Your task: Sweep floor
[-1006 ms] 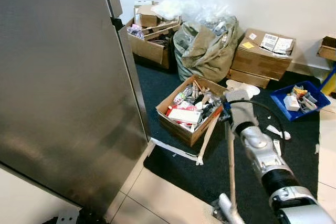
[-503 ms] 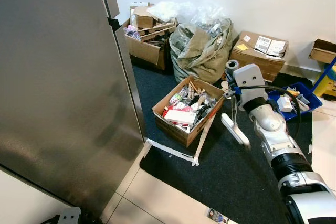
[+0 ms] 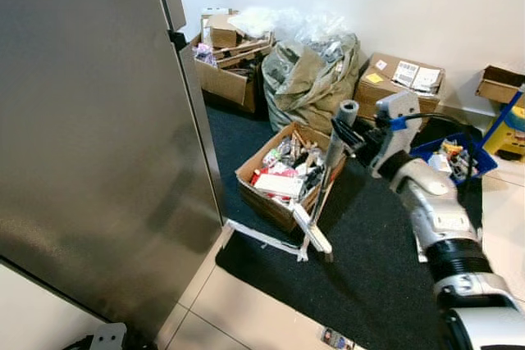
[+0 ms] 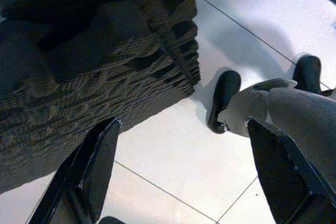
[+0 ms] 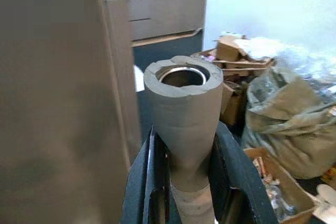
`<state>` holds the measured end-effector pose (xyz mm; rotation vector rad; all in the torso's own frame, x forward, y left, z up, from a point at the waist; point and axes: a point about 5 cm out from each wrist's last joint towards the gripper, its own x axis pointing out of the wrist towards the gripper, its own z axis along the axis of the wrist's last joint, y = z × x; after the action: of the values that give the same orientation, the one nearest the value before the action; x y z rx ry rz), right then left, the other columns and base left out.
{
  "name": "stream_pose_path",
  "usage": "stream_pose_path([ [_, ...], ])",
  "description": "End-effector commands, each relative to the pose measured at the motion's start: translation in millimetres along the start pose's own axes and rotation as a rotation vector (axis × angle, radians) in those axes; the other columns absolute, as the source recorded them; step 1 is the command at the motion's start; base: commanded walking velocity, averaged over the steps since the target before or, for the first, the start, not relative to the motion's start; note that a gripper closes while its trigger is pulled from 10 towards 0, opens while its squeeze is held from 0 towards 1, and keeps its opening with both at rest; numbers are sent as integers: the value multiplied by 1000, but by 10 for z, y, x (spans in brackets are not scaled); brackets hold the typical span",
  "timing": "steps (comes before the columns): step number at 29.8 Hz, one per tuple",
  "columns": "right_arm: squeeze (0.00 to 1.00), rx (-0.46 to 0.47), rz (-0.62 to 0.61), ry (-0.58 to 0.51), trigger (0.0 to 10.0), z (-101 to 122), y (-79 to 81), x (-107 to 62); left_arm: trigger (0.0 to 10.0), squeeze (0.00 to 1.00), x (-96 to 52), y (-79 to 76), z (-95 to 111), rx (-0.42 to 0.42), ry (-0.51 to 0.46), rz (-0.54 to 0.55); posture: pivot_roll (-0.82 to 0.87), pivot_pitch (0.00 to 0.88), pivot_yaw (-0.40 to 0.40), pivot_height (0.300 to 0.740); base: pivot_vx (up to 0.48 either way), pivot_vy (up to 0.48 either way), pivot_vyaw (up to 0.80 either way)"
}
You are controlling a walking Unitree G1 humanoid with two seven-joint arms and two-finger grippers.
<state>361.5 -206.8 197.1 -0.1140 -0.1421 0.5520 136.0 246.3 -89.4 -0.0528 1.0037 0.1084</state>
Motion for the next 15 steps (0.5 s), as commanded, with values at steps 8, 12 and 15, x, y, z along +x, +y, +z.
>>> stream_pose_path([
  [8,0,157,213,58,10000,-226,306,-50,10000,0,-17,5,-85,-13,28,2,-31,114,34,740,0,0,0],
  [12,0,207,314,94,10000,-230,409,-140,10000,0,-17,7,-88,-11,32,0,-31,116,36,740,0,0,0],
  [15,0,212,365,108,10000,-135,363,-225,10000,0,-17,7,-88,-12,33,1,-31,116,36,740,0,0,0],
])
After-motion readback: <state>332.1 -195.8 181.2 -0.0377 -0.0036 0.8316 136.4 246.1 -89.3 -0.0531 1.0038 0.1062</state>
